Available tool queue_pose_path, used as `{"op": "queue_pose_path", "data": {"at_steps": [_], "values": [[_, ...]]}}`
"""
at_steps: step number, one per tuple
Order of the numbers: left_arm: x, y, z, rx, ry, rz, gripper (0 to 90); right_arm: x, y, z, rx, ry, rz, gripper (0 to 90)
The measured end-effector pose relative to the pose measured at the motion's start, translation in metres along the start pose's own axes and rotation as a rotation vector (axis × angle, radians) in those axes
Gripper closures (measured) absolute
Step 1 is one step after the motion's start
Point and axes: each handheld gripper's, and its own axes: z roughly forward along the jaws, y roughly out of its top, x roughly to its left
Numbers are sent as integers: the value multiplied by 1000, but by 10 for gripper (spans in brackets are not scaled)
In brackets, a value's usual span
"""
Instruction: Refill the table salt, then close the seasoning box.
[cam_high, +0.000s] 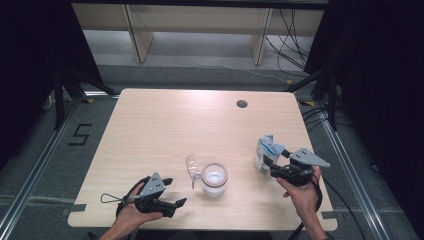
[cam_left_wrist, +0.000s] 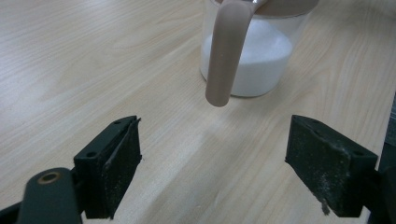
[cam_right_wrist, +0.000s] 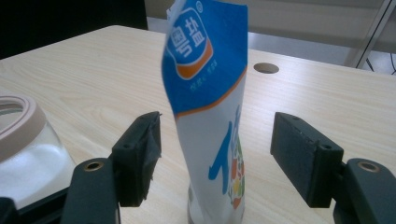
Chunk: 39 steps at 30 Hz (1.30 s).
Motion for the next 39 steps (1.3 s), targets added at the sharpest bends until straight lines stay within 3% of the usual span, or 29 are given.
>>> {"op": "queue_pose_path", "data": {"at_steps": [1, 3, 5, 14, 15, 16, 18, 19, 22, 26, 28, 30, 31, 34, 36, 39], "values": [[-2, -1, 1, -13, -4, -42, 173, 0, 0, -1, -7, -11, -3, 337], [-1, 0, 1, -15, -5, -18, 174, 0, -1, -2, -13, -10, 4, 331], [-1, 0, 1, -10, -2, -19, 173, 2, -1, -4, -8, -10, 27, 317], [-2, 1, 4, -14, -10, -40, 173, 1, -9, -16, -11, -8, 37, 307], [-1, 1, 3, -1, -6, -23, 173, 2, -10, -18, -7, 5, 43, 305], [-1, 2, 3, -8, -6, -25, 173, 3, -11, -19, -6, -11, 50, 304], [-2, 1, 4, -8, 6, -52, 173, 4, -12, -20, 2, 7, 43, 301], [-1, 1, 4, 3, 11, -45, 173, 4, -13, -20, -4, -10, 42, 297], [0, 1, 3, 1, 10, -32, 173, 6, -14, -20, 13, 5, 43, 292], [-2, 0, 3, -8, -2, -60, 174, 9, -16, -22, 17, 9, 51, 281], [-1, 1, 3, -10, 1, -35, 174, 9, -18, -24, 22, 1, 39, 280], [-1, 0, 3, -11, 0, -31, 173, 8, -19, -25, 20, 11, 41, 276], [-2, 0, 3, -10, -1, -59, 173, 9, -20, -26, 26, 10, 39, 276], [-1, 0, 2, -14, -1, -35, 173, 10, -22, -28, 38, 11, 35, 272], [-2, 0, 2, -9, 10, -42, 173, 15, -24, -29, 57, 10, 75, 272], [-1, 1, 2, -8, -1, -30, 173, 13, -25, -29, 46, 23, 60, 271]]}}
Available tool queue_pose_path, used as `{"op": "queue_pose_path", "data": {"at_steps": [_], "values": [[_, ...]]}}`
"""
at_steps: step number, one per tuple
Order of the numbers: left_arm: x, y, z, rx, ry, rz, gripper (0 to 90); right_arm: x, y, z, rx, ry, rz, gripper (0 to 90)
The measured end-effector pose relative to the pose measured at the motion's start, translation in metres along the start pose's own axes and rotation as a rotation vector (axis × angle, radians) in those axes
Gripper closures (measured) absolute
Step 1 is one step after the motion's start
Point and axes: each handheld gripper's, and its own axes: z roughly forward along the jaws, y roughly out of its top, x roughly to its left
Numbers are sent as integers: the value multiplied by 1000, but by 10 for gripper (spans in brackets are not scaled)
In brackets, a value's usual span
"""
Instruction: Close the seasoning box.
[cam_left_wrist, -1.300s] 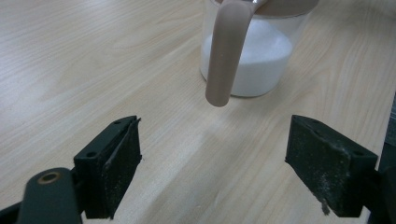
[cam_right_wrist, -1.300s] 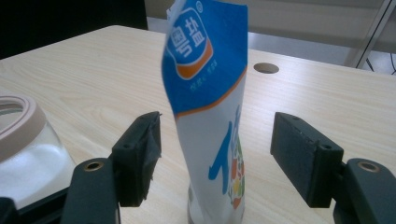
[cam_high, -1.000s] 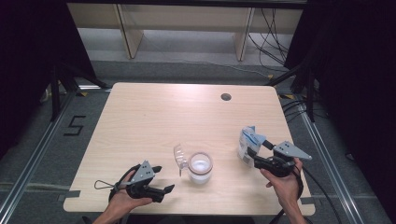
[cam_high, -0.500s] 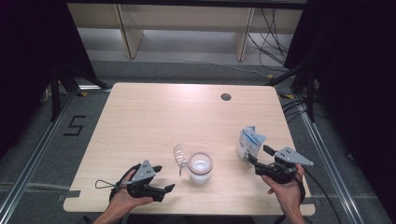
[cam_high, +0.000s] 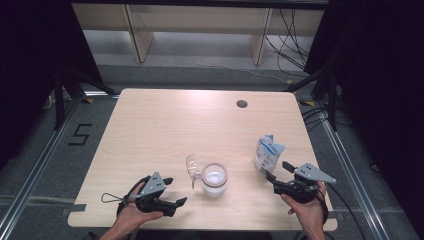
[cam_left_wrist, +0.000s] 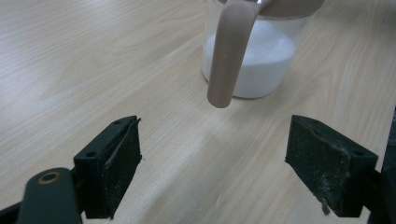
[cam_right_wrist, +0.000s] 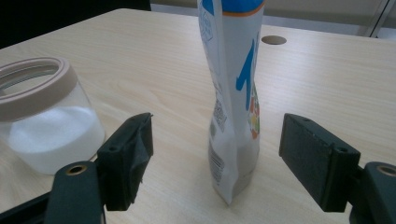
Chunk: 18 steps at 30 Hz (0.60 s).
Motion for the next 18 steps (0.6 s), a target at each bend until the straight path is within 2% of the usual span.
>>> {"op": "queue_pose_path", "data": {"at_steps": [1, 2, 3, 4, 5, 8, 9, 11, 12, 14, 15, 16, 17, 18], "values": [[-1, -1, 1, -2, 1, -29, 174, 0, 0, 0, 3, -6, 1, 271], [0, 0, 1, -5, 0, -7, 173, 0, -1, -1, 8, -11, -8, 271], [0, 0, 1, -7, 1, -8, 174, 0, -1, -1, 12, -9, -4, 270], [1, 0, 1, -5, 6, -9, 173, 2, -2, -2, 33, -4, 31, 269], [1, 0, 1, -5, 7, -10, 173, 1, -3, -1, 29, -1, 21, 269], [1, 0, 0, -5, 4, -2, 174, 3, -3, -1, 39, -4, 31, 267], [1, 0, 0, -17, 17, 0, 173, 0, -4, 1, 30, -7, -10, 267], [1, 1, -1, -15, 5, -6, 174, 3, -4, 1, 39, 7, 9, 267], [1, 1, -2, -8, 10, 2, 173, 3, -4, 1, 39, 2, -9, 266], [0, 1, -2, -27, 19, -2, 174, 3, -4, 1, 46, 9, -3, 266], [0, 1, -3, -15, 9, -9, 174, 4, -4, 1, 49, 9, -2, 265], [0, 1, -3, -29, 13, -24, 174, 4, -5, 1, 43, 8, 4, 264], [1, 2, -4, -24, 16, -21, 174, 7, -6, 0, 48, 10, 29, 263], [1, 3, -4, -26, 22, -17, 178, 4, -6, -2, 64, 19, 4, 261]]}}
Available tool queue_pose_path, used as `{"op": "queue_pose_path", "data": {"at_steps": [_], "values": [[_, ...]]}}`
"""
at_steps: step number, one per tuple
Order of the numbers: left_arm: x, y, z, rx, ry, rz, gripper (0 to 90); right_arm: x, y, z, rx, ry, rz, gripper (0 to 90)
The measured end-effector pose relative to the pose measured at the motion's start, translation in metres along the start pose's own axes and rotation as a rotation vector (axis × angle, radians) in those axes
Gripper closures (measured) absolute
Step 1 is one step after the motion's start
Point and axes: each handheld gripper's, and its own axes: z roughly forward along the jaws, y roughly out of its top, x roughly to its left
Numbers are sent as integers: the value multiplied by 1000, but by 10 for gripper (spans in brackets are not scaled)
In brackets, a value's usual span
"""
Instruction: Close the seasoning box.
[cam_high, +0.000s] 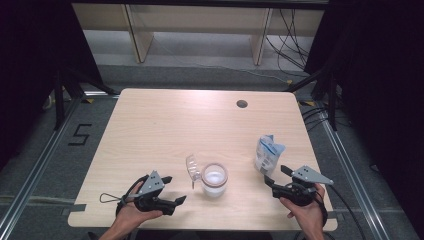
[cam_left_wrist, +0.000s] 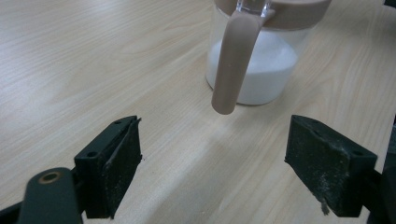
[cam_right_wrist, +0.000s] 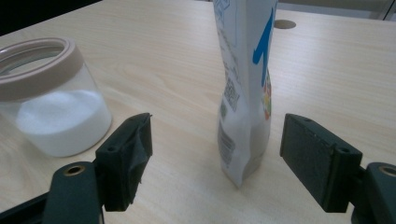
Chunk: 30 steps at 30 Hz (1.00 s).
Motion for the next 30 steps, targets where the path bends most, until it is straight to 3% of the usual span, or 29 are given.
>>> {"op": "queue_pose_path", "data": {"at_steps": [1, 2, 3, 5, 6, 7, 8, 9, 10, 14, 19, 21, 26, 27, 30], "values": [[0, 1, 0, -3, 3, -1, 178, -1, -2, 1, -14, -13, -15, 261], [0, 1, 0, -13, 3, -17, 179, 2, -3, -3, 5, -11, 20, 261], [1, 2, -1, -5, -1, -8, 181, 0, -4, -2, -11, -4, 3, 260], [2, 2, -2, -17, 12, -25, 184, 3, -5, -7, 5, -9, 36, 260], [2, 3, -3, -24, 8, -35, 185, 0, -6, -7, -4, -5, 1, 260], [2, 3, -4, -30, 9, -49, 190, 2, -6, -8, 5, -8, 17, 260], [3, 3, -5, -31, 9, -53, 199, 1, -6, -9, 5, -9, -4, 260], [4, 4, -7, -39, 16, -67, 205, 2, -6, -9, 12, -8, 1, 260], [4, 5, -8, -49, 16, -71, 211, 5, -7, -10, 19, -9, 38, 260], [5, 9, -14, -78, 34, -91, 281, 5, -7, -10, -5, -9, -11, 261], [5, 15, -19, -114, 38, -114, 369, 7, -7, -12, 12, -15, -20, 261], [4, 19, -20, -118, 37, -99, 377, 9, -7, -12, 17, -19, 2, 261], [1, 27, -19, -119, 37, -79, 389, 7, -7, -12, 5, -18, -8, 261], [0, 27, -19, -117, 34, -79, 391, 10, -7, -12, 6, -11, 24, 261], [-2, 30, -18, -120, 32, -73, 420, 7, -6, -12, 11, -14, -23, 261]]}}
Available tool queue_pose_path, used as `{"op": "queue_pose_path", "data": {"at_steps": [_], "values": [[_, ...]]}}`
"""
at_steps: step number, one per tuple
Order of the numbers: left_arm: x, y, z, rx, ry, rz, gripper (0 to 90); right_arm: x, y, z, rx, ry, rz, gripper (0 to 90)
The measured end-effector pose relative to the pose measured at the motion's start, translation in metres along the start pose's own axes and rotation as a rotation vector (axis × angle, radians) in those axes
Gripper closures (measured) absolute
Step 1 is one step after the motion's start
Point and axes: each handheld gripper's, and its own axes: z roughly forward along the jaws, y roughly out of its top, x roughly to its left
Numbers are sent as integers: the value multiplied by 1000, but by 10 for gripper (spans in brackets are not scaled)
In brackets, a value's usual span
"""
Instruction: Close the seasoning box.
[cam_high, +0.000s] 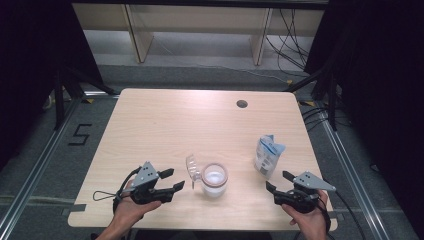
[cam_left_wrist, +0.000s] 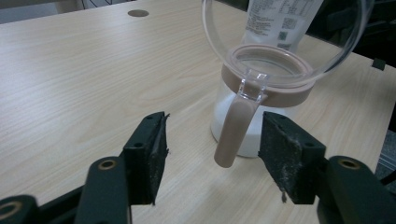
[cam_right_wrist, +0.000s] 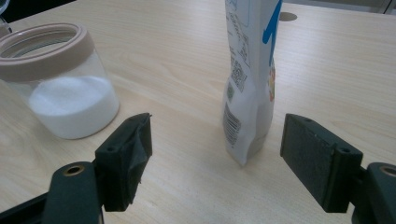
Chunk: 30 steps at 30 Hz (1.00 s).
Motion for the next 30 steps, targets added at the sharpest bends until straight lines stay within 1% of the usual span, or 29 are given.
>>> {"op": "queue_pose_path", "data": {"at_steps": [1, 2, 3, 4, 5, 7, 8, 9, 10, 13, 14, 15, 16, 17, 20, 21, 22, 23, 24, 25, 28, 30], "values": [[-1, 1, 0, -3, -5, 6, 434, 0, 0, 0, -1, 0, -2, 261], [-2, 1, 0, -8, -6, -3, 447, 1, 0, 0, 0, 0, 0, 261], [-3, 4, -1, -5, -5, 16, 464, 1, 0, 0, 2, 1, 1, 261], [-3, 5, 0, -15, -13, 17, 484, 1, 0, -1, 8, 2, 0, 261], [-5, 6, 0, -13, -3, 24, 498, 1, 0, -1, 9, 1, -1, 262], [-6, 8, 0, -24, -12, 38, 544, 1, 0, 0, 1, 0, 0, 262], [-6, 9, -1, -26, -6, 46, 566, 1, 0, 0, 1, 0, 0, 261], [-7, 10, -1, -33, -9, 44, 588, 1, 0, -1, 7, 2, -1, 261], [-8, 11, -1, -36, -15, 48, 618, 1, 0, 0, 2, 2, 2, 262], [-12, 14, 0, -42, -9, 66, 705, 1, 0, 1, -3, 13, 4, 262], [-13, 15, 0, -43, -12, 73, 729, 3, 0, 0, 14, 6, 16, 263], [-15, 17, 1, -43, -11, 78, 759, 1, 0, 1, 5, 11, -3, 263], [-15, 17, 2, -47, -13, 83, 790, 4, 0, 0, 4, 7, 26, 263], [-16, 18, 3, -50, -16, 85, 805, 4, 0, 0, 11, 11, 25, 263], [-18, 20, 7, -51, -23, 86, 841, 4, 0, -1, 9, 5, 35, 264], [-19, 21, 9, -52, -30, 90, 848, 4, 0, -1, 13, 1, 29, 265], [-20, 21, 9, -44, -24, 92, 852, 4, 0, -1, 12, 2, 29, 265], [-20, 21, 10, -43, -25, 94, 853, 1, 0, 0, 1, 6, 0, 265], [-20, 21, 11, -49, -31, 89, 856, 1, 0, 0, 0, 7, -1, 265], [-20, 22, 11, -42, -27, 89, 856, 1, 0, 0, 1, 7, -1, 265], [-21, 23, 13, -38, -32, 100, 861, 1, 0, 0, 1, 8, -1, 267], [-23, 24, 14, -44, -37, 102, 863, 1, 0, 0, 1, 8, -1, 267]]}}
